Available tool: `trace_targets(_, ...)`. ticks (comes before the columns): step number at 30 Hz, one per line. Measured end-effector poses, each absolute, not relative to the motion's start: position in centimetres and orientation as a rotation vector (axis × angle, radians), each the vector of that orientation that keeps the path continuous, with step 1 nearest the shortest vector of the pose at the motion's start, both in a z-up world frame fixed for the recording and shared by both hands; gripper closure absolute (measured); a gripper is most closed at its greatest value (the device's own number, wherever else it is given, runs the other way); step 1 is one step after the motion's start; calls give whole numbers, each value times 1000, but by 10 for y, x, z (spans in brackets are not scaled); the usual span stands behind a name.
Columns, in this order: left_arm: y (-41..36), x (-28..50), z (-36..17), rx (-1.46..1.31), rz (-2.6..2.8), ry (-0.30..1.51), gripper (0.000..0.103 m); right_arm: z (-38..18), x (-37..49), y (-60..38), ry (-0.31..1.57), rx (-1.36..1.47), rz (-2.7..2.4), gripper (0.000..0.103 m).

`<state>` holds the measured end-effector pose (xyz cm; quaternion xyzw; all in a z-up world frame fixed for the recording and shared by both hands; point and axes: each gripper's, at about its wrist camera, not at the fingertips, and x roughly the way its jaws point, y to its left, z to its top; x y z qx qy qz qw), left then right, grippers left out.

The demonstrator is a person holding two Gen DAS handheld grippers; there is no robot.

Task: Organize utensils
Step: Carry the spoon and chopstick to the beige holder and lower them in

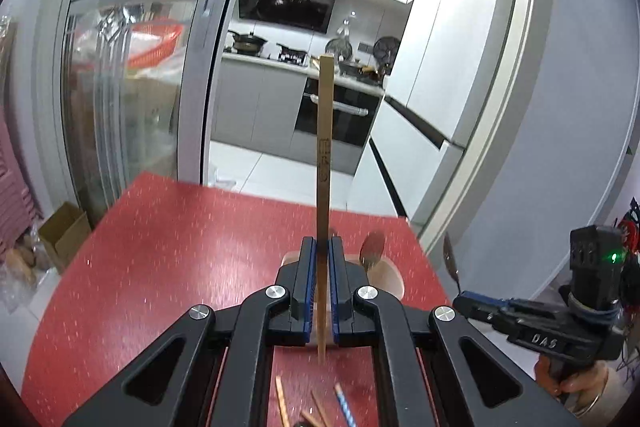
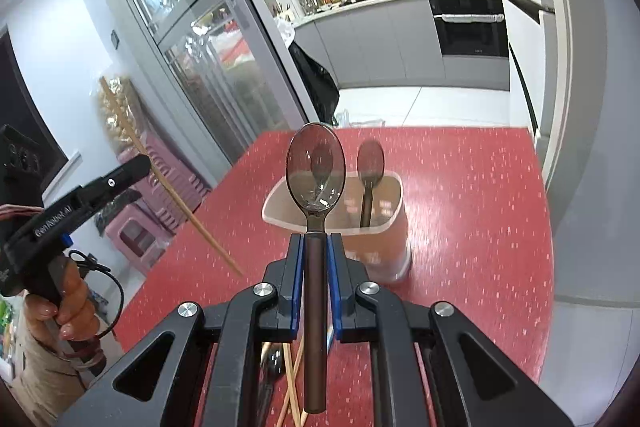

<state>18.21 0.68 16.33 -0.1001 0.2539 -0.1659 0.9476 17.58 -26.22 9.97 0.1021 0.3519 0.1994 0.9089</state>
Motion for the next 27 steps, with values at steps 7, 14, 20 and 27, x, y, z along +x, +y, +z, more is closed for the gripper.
trace_targets(7,-3,214,178,-201,-336,488,71,114,207,-259,655,227,388,90)
trace_targets(14,-13,253,170,-203,-320,489,71,116,243,-252,586,228,365,90)
trace_targets(20,-29,275,155,-163,-310,514,71,107,274,-248,529,231,335,90)
trace_targets(27,-33,291,126,-144,-302,585,71,80,286,-239,497,194,292,90)
